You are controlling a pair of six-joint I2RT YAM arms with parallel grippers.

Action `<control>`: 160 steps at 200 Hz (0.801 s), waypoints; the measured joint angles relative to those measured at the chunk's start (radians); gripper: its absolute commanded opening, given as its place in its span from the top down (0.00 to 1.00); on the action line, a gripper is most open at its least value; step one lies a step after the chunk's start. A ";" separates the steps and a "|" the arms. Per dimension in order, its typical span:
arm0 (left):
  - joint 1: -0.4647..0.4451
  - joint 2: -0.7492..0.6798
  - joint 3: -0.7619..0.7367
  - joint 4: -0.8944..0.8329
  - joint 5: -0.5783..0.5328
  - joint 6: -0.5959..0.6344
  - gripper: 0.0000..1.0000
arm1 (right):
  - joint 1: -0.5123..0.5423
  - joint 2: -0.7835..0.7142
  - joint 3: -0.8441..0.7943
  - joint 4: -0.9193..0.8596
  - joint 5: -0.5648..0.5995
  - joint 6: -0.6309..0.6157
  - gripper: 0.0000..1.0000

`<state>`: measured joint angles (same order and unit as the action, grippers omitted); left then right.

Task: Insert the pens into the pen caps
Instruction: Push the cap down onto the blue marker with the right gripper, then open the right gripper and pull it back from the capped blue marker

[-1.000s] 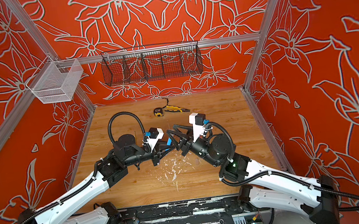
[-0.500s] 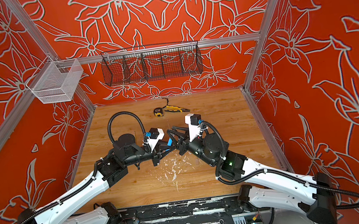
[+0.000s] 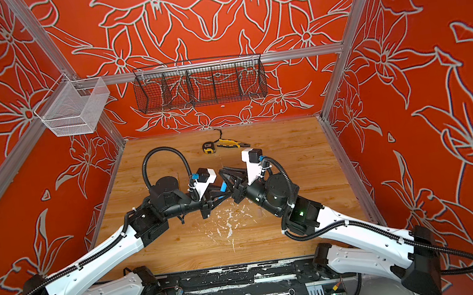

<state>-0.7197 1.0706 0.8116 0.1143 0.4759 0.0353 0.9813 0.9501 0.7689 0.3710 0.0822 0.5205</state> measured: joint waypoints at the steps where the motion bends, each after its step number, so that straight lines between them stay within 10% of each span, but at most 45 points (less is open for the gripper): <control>1: 0.000 0.000 0.000 0.000 0.000 -0.001 1.00 | 0.000 -0.001 -0.001 0.000 0.000 0.001 1.00; 160: -0.045 0.151 0.280 -0.226 -0.028 0.032 1.00 | 0.061 -0.073 -0.128 0.201 0.252 0.041 1.00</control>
<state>-0.7650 1.2221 1.0912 -0.1120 0.4477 0.0677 1.0420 0.8768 0.6411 0.5720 0.3340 0.5617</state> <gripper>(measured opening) 0.140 0.175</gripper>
